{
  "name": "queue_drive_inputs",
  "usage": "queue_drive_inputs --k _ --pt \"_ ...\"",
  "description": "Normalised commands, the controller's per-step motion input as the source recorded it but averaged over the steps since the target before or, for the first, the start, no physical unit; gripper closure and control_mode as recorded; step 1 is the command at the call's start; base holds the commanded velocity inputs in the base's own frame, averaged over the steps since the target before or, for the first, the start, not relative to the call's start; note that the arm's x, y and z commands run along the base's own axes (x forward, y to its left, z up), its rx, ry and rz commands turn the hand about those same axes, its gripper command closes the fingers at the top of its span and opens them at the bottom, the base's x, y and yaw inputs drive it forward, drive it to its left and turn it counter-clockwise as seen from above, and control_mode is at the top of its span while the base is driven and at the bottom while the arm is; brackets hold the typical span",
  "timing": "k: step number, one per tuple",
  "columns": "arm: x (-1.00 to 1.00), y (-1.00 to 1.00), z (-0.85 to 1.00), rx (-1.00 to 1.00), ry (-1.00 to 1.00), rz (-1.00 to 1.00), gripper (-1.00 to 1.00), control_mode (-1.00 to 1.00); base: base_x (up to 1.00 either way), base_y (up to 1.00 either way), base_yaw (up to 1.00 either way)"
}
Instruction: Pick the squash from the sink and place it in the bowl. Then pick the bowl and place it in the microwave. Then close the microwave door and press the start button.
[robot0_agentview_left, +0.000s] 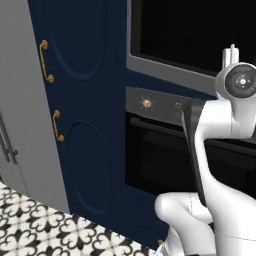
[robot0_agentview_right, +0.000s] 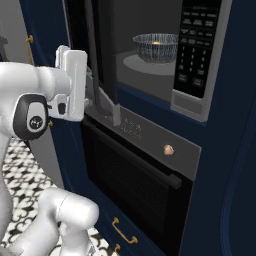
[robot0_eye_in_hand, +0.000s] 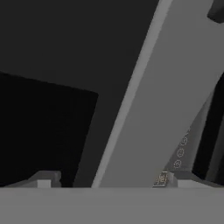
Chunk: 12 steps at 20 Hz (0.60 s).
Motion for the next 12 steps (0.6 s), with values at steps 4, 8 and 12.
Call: queue_drive_inputs --k 4,8,12 --pt "0.42 -0.36 0.0 -0.31 0.09 0.0 -1.0 -1.0 0.0 0.0 0.0" --pt "0.4 -0.42 0.0 -0.3 0.0 0.01 -1.0 -1.0 0.0 0.0 0.0" --pt "0.38 -0.4 0.0 -0.29 0.02 0.04 -1.0 -1.0 0.0 0.0 0.0"
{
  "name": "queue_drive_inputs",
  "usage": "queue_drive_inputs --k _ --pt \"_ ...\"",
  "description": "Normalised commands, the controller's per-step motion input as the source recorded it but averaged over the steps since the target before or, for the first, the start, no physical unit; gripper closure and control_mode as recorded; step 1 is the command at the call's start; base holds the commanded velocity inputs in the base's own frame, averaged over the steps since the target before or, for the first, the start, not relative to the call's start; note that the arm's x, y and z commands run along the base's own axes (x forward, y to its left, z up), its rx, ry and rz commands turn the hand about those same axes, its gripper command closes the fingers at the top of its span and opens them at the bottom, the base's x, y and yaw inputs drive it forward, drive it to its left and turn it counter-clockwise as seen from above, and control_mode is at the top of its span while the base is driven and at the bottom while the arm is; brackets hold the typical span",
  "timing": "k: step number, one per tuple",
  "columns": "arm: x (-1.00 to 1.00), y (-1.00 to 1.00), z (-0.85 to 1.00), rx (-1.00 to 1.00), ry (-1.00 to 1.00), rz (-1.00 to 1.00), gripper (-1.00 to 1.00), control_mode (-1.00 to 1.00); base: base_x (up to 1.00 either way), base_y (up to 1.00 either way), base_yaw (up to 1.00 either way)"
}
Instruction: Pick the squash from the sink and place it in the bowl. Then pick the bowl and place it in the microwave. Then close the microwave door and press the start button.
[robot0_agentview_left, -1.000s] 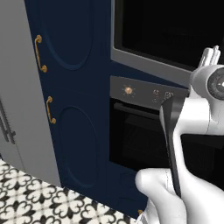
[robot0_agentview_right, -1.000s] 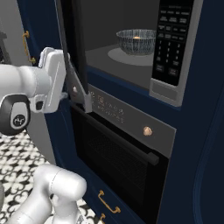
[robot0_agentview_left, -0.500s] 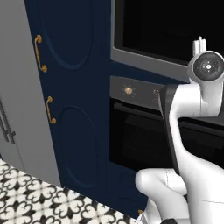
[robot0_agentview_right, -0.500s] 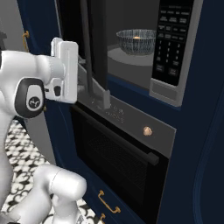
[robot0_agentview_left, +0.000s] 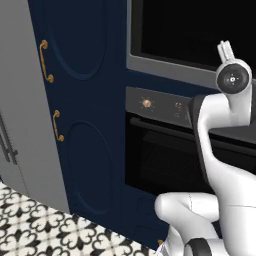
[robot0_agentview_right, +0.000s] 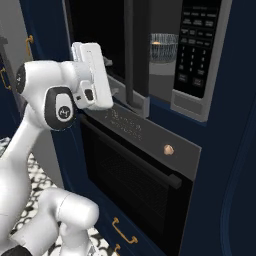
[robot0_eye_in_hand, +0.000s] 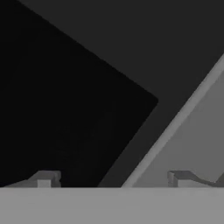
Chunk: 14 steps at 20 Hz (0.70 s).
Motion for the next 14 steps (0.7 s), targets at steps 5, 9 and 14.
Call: queue_drive_inputs --k 5,9,14 --pt "0.35 -0.37 0.0 -0.27 0.08 0.05 -1.0 -1.0 0.0 0.0 0.0" --pt "0.35 -0.47 0.0 -0.16 0.12 0.04 -1.0 -1.0 0.0 0.0 0.0" --pt "0.41 -0.38 0.0 -0.1 0.12 0.02 -1.0 -1.0 0.0 0.0 0.0"
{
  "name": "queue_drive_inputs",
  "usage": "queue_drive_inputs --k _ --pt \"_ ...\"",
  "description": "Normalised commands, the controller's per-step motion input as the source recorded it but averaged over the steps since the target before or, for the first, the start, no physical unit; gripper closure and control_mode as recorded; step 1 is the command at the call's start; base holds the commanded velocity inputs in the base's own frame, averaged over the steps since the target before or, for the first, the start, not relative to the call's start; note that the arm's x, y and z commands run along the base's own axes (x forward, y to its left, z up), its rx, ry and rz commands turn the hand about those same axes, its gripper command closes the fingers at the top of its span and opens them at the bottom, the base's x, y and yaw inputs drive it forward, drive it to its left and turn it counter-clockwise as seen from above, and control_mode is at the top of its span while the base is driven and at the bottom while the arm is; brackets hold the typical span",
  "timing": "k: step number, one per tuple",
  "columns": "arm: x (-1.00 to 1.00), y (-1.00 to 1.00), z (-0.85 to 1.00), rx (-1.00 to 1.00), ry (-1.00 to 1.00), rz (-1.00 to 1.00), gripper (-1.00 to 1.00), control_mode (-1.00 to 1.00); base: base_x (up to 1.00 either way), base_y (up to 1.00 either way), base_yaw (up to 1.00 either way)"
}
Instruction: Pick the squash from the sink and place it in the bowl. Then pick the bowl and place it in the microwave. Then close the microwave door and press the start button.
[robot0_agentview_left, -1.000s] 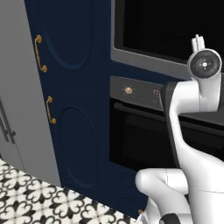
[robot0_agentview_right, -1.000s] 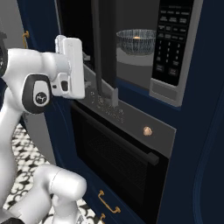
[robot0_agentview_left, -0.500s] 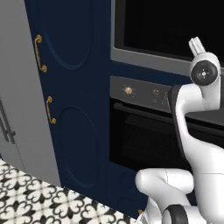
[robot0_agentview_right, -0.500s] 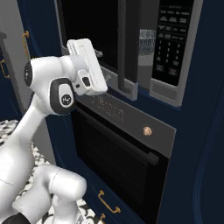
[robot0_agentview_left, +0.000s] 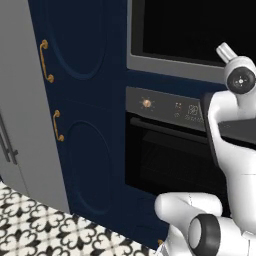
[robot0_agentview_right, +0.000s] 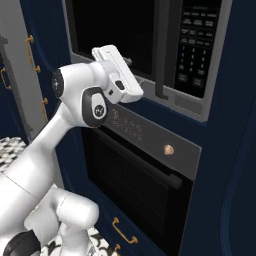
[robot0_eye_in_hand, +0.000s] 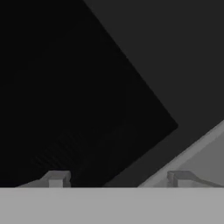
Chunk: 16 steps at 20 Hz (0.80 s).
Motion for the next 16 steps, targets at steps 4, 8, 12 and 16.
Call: queue_drive_inputs --k 4,8,12,16 --pt "0.53 -0.44 0.0 -0.03 0.02 0.0 -1.0 -1.0 0.0 0.0 0.0" --pt "0.23 -0.18 -0.03 -0.02 0.06 0.03 -1.0 -1.0 0.0 0.0 0.0" --pt "-0.15 0.13 0.23 -0.09 0.21 0.01 -1.0 -1.0 0.0 0.0 0.0" --pt "0.92 -0.14 0.0 -0.04 0.31 0.0 -1.0 -1.0 0.0 0.0 0.0"
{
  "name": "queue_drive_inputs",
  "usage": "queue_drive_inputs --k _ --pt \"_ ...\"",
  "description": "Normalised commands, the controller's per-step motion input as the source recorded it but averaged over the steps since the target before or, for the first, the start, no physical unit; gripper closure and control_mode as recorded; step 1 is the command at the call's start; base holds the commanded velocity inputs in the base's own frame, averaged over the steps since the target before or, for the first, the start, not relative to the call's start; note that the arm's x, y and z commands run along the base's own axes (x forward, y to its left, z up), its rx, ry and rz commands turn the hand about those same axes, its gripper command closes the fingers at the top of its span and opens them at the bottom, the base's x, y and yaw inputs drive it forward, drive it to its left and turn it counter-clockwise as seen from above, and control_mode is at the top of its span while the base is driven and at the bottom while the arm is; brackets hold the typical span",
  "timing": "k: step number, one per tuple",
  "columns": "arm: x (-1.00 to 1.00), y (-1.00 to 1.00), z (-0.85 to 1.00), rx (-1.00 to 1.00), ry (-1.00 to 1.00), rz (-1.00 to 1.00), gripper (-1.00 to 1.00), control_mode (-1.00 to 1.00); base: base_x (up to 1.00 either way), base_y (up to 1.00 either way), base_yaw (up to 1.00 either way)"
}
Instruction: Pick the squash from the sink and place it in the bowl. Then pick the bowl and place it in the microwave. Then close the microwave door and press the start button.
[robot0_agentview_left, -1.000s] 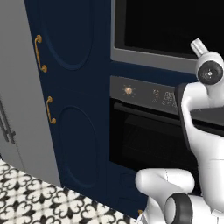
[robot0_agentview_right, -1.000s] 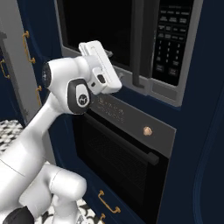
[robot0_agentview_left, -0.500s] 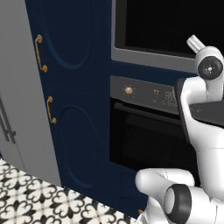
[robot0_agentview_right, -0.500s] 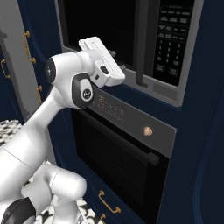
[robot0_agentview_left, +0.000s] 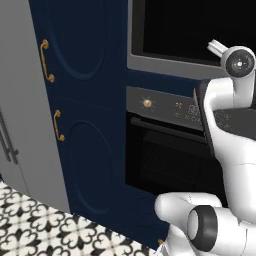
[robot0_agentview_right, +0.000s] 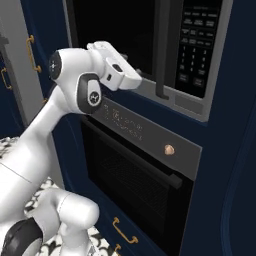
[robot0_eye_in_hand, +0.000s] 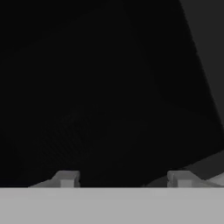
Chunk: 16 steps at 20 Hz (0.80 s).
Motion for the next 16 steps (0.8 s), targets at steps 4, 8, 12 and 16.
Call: queue_drive_inputs --k 4,8,12,16 --pt "-0.28 0.26 0.26 -0.06 0.08 0.07 -1.0 -1.0 0.0 0.0 0.0" --pt "-0.89 0.54 0.22 -0.11 0.0 0.13 -1.0 -1.0 0.0 0.0 0.0" --pt "-0.98 0.22 0.0 -0.18 0.0 0.16 -1.0 -1.0 0.0 0.0 0.0" --pt "-0.98 0.07 -0.02 -0.21 0.0 0.15 -1.0 -1.0 0.0 0.0 0.0"
